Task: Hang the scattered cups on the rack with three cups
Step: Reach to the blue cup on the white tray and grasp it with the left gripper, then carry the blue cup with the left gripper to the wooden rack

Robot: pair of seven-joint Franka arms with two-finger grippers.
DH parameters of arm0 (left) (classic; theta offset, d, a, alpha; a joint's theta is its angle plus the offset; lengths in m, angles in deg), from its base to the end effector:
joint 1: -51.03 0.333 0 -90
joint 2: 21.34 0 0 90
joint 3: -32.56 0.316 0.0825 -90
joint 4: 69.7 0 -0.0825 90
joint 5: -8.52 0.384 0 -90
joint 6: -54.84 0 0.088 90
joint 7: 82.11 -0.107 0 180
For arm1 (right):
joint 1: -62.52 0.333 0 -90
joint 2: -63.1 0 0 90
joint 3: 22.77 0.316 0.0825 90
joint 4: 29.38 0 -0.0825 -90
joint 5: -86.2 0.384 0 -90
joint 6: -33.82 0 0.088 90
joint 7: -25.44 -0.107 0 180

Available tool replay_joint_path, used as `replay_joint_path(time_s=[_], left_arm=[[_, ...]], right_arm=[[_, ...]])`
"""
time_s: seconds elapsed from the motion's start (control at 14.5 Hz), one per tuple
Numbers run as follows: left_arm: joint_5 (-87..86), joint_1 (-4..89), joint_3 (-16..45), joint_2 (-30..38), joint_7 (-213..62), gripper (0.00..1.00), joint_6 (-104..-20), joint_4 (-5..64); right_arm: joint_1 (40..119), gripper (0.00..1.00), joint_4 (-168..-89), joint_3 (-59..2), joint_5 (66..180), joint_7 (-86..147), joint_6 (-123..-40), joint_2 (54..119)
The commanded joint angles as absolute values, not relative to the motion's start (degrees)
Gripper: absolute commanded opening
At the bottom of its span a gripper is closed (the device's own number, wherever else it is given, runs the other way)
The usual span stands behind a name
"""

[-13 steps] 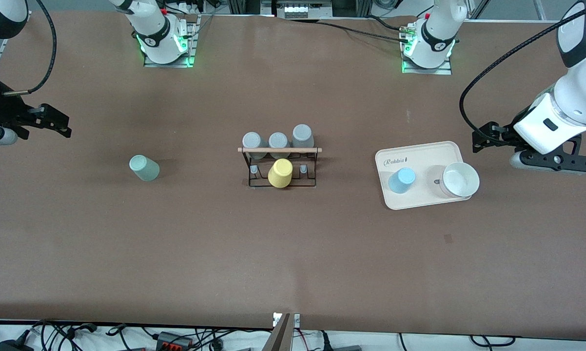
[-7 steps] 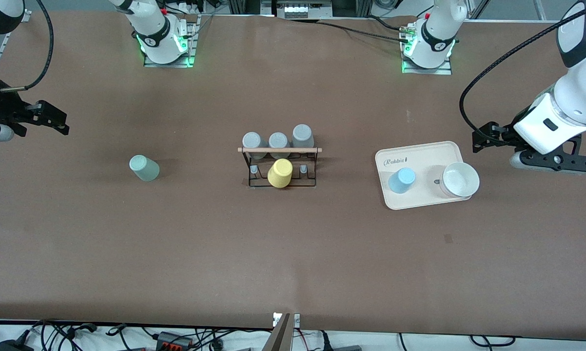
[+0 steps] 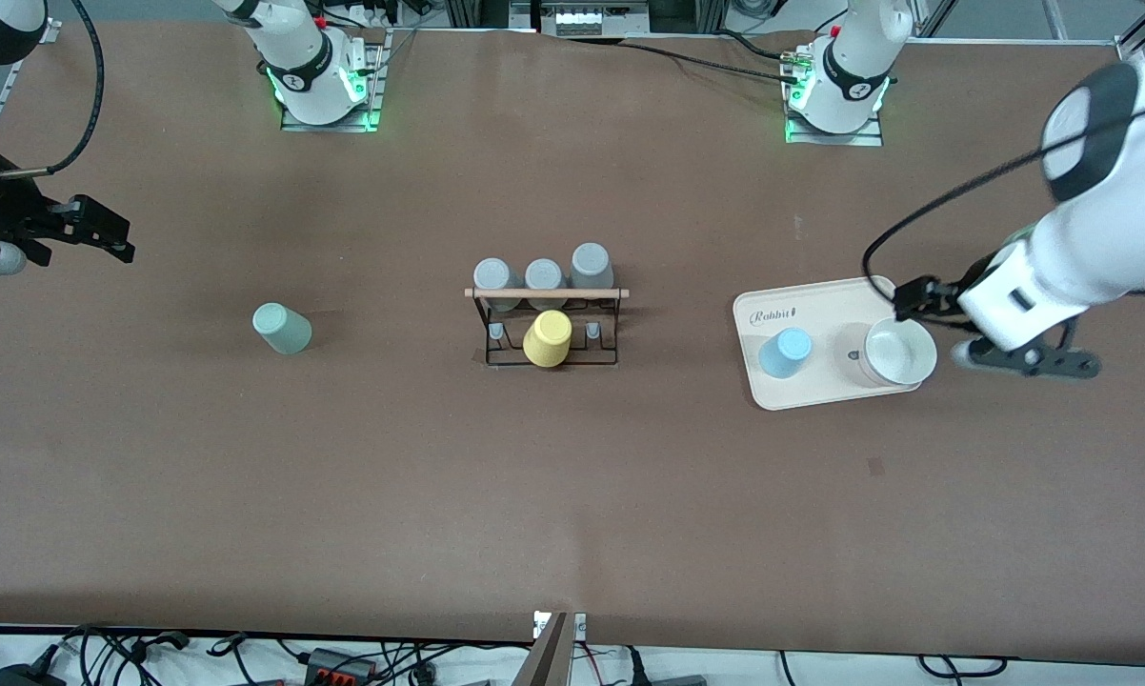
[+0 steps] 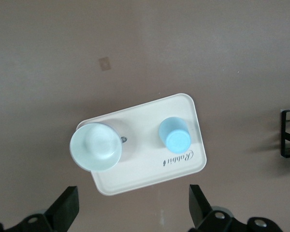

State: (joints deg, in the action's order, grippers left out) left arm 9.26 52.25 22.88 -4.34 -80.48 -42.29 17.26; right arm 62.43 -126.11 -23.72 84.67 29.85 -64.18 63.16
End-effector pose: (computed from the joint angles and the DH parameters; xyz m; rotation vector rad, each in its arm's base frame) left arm 0.6328 -0.0807 0.4841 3.1043 -0.1820 -0.1834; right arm 0.5640 -0.0127 0.5803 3.1125 0.0969 0.0309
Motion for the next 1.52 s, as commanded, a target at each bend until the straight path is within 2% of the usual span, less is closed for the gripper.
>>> replay_joint_path(time_s=[0.0,0.42,0.62,0.9,1.45], left_arm=[[9.8,50.9,22.5,3.0,-80.8,1.00,-47.6,15.9],[9.9,48.7,22.5,11.9,-81.0,1.00,-48.1,16.6],[9.9,47.2,22.6,12.8,-80.6,1.00,-48.3,18.4],[9.8,47.3,22.5,13.1,-80.6,1.00,-54.3,24.1],[9.8,46.5,22.5,13.8,-80.4,1.00,-55.2,27.0]], right_arm=[[61.9,1.00,-126.4,-23.1,84.5,29.0,-63.5,62.8],[61.9,1.00,-126.3,-23.2,84.7,29.0,-63.6,62.7],[61.8,1.00,-126.3,-23.3,84.8,29.0,-63.6,62.7],[61.8,1.00,-126.3,-23.5,85.6,29.0,-63.5,62.6],[61.0,1.00,-126.3,-23.7,88.8,30.0,-62.9,62.5]])
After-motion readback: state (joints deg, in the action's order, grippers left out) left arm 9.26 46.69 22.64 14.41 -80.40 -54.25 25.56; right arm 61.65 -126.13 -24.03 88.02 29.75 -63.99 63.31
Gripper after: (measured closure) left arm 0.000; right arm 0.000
